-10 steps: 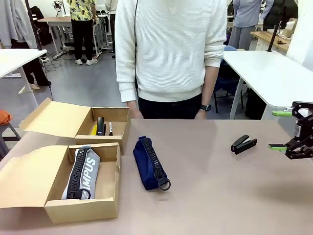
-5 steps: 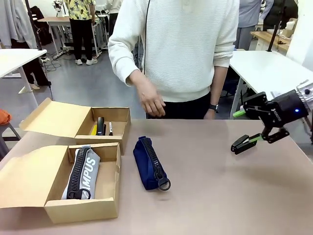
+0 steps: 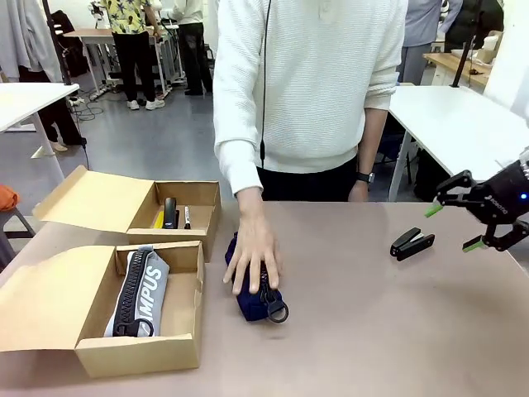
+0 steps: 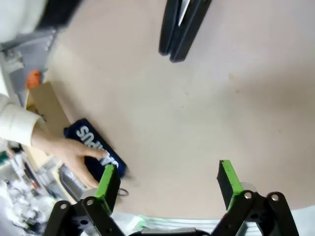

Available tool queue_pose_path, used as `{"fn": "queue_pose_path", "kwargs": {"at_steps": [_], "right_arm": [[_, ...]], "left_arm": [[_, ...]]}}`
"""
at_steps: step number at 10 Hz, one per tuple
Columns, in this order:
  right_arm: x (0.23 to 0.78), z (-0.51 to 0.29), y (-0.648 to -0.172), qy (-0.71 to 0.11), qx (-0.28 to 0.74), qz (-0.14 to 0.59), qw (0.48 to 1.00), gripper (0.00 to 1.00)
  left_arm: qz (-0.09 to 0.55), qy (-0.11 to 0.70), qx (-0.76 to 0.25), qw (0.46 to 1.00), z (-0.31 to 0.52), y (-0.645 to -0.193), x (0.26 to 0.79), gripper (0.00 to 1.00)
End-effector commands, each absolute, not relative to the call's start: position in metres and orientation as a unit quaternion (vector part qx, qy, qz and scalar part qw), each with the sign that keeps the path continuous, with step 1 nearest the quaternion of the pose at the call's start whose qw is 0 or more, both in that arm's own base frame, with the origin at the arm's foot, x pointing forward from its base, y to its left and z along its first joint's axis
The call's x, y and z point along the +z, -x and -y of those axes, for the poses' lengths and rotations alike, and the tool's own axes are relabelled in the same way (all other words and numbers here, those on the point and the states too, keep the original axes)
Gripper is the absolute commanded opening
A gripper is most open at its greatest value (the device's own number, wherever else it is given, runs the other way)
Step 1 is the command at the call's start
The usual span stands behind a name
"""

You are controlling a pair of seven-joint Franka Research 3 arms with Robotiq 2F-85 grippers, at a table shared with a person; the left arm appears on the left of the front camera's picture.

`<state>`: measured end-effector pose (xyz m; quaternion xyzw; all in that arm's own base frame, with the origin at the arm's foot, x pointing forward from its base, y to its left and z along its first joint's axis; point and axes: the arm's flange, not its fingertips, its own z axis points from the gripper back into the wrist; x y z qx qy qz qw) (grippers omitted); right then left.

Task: Place items inside the box.
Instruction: Pick up a Pencil pouch or Stapler and place it inside the Mailer Box closest to the robot.

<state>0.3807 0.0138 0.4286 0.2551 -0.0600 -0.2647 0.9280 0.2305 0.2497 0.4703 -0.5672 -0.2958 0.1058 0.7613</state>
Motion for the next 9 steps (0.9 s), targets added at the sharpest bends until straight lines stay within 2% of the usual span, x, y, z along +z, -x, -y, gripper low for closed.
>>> {"fn": "queue_pose_path", "kwargs": {"at_steps": [1, 2, 3, 4, 5, 6, 7, 8, 9], "right_arm": [[0.429, -0.007, -0.424, -0.145, -0.090, 0.107, 0.979, 1.00], [0.423, 0.009, -0.460, -0.113, 0.112, 0.145, 0.977, 1.00], [0.420, 0.006, -0.476, -0.143, 0.288, 0.078, 0.944, 1.00], [0.420, 0.002, -0.488, -0.140, 0.354, 0.043, 0.924, 1.00], [0.422, 0.001, -0.498, -0.207, 0.453, 0.003, 0.867, 1.00], [0.417, 0.007, -0.506, -0.261, 0.547, -0.120, 0.786, 1.00], [0.412, -0.003, -0.515, -0.216, 0.264, -0.161, 0.926, 1.00], [0.413, -0.007, -0.500, -0.166, 0.198, 0.041, 0.965, 1.00], [0.408, -0.010, -0.501, -0.200, 0.245, -0.015, 0.949, 1.00]], "left_arm": [[0.304, 0.571, 0.098, 0.756, -0.249, -0.231, 0.472, 1.00], [0.304, 0.571, 0.098, 0.756, -0.249, -0.231, 0.472, 1.00], [0.304, 0.571, 0.098, 0.756, -0.249, -0.231, 0.472, 1.00], [0.304, 0.571, 0.098, 0.756, -0.249, -0.231, 0.472, 1.00], [0.304, 0.571, 0.098, 0.756, -0.249, -0.231, 0.472, 1.00], [0.304, 0.571, 0.098, 0.756, -0.249, -0.231, 0.472, 1.00], [0.304, 0.571, 0.098, 0.756, -0.249, -0.231, 0.472, 1.00], [0.304, 0.571, 0.098, 0.756, -0.249, -0.231, 0.472, 1.00], [0.304, 0.571, 0.098, 0.756, -0.249, -0.231, 0.472, 1.00]]}}
